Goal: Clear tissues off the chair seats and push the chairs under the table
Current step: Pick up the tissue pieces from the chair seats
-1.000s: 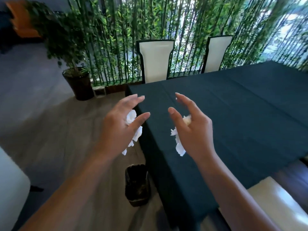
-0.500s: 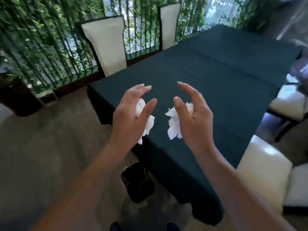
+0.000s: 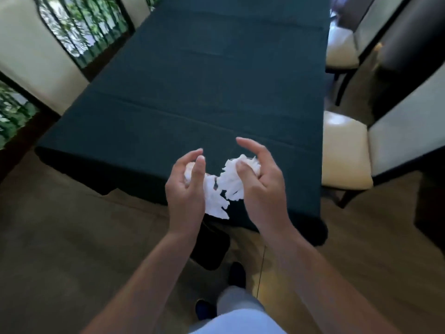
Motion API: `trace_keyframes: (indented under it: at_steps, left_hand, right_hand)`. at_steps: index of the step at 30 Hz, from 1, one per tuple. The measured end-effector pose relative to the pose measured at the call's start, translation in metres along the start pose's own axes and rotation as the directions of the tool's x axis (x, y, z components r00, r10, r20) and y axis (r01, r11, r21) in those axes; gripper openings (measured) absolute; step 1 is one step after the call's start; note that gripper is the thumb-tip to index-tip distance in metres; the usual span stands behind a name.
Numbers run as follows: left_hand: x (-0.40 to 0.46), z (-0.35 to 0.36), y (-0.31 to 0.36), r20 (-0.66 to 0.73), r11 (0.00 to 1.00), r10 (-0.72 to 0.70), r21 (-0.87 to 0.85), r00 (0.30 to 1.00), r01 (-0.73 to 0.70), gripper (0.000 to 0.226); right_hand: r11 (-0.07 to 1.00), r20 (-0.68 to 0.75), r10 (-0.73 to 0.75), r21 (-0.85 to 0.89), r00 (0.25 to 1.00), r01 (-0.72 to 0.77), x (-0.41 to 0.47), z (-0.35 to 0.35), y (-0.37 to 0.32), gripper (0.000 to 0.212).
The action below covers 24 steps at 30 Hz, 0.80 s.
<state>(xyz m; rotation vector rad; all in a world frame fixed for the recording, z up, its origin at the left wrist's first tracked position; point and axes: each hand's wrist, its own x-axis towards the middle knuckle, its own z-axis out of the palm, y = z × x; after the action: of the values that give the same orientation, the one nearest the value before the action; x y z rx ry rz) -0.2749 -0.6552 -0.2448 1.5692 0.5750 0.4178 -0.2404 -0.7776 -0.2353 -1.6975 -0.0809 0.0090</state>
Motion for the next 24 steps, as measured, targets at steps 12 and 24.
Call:
trace_keyframes:
  at_steps: [12,24]
  left_hand:
    - [0.04,-0.001,-0.019,0.157,0.857,-0.424,-0.25,0.892,0.451,0.025]
    - [0.096,-0.101,-0.064,0.589,0.558,-0.647,-0.067,0.484,0.827,0.036]
  right_hand:
    - [1.0,-0.067,-0.002,0.018,0.998,0.003,-0.022,0.073,0.034,0.029]
    - [0.931,-0.205,-0.095,-0.365,0.974,0.014,-0.049,0.179,0.079,0.029]
